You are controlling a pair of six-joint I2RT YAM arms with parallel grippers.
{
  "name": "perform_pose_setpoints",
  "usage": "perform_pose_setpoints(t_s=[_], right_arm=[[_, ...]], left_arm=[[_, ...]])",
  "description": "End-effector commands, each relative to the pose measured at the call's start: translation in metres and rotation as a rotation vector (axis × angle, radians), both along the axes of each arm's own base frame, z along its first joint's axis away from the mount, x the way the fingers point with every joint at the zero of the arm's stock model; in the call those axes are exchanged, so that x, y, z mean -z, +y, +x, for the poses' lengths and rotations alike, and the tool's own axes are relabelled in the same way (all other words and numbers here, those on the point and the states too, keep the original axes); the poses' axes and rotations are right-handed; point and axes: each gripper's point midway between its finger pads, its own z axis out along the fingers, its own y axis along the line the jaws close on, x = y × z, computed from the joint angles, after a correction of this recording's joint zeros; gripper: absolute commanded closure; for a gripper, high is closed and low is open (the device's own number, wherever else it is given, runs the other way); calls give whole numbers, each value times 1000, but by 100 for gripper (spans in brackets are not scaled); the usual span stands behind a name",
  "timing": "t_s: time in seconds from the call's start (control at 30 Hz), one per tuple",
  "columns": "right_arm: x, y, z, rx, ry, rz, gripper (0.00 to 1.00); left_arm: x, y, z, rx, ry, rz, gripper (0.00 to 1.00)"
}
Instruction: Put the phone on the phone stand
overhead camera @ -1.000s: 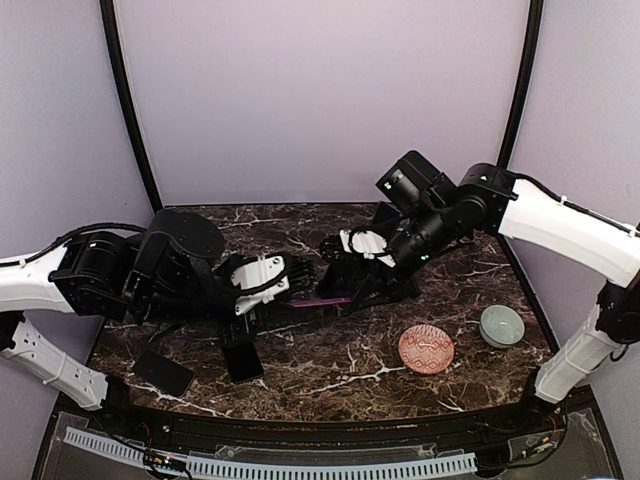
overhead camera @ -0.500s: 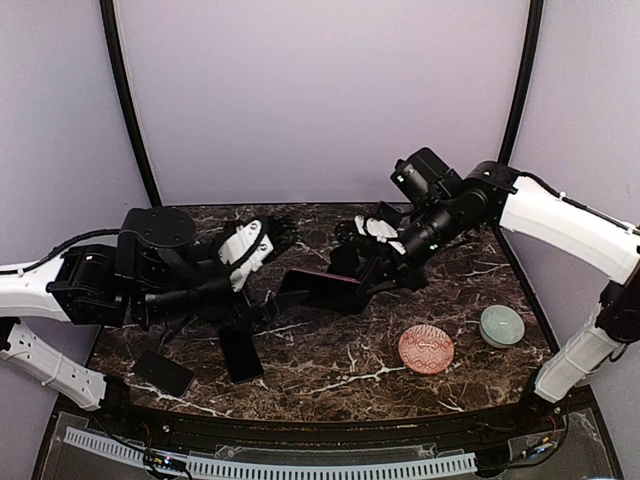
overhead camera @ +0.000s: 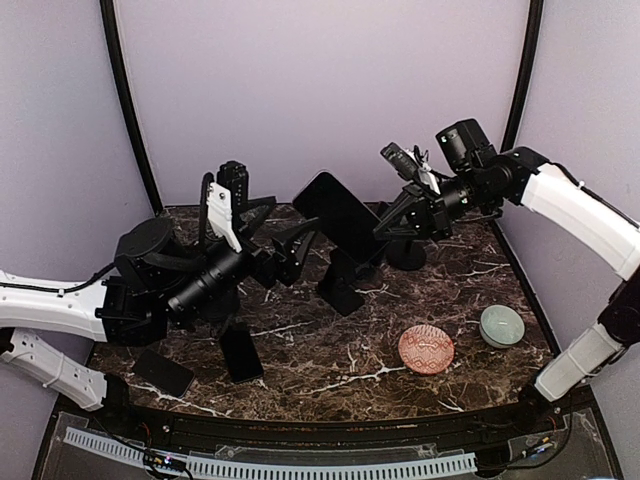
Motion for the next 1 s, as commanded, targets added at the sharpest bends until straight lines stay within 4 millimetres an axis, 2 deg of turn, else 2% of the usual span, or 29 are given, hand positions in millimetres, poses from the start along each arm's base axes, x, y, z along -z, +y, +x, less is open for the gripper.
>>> perform_pose_setpoints(t_s=[0.0,0.1,0.23,0.53,0.8,0.9,0.93,0.97], right_arm=[[-38,-6,-22,-87,-24,140,100],[-36,-7,-24,-90,-19,144,100],[-36,-9,-27,-96,-19,147,100],[-34,-11,-30,-89,-29,145,100],[-30,-13,-31,-75,-29,138,100],[-30,-13,-31,-75,-29,138,100],[-30,-13,-31,-74,-27,138,100],[-30,-13,-31,-74,-27,138,100]], left_arm=[[-26,-3,-8,95,2,-221,13],[-27,-15,-12,152,11,-209,23],[-29,-25,-14,199,18,-199,30],[-26,-40,-13,294,68,-188,70],[-28,-54,-20,372,66,-172,81],[-30,-64,-22,403,63,-152,82],[-31,-65,-22,408,60,-147,84],[-32,-67,-22,412,56,-143,91]])
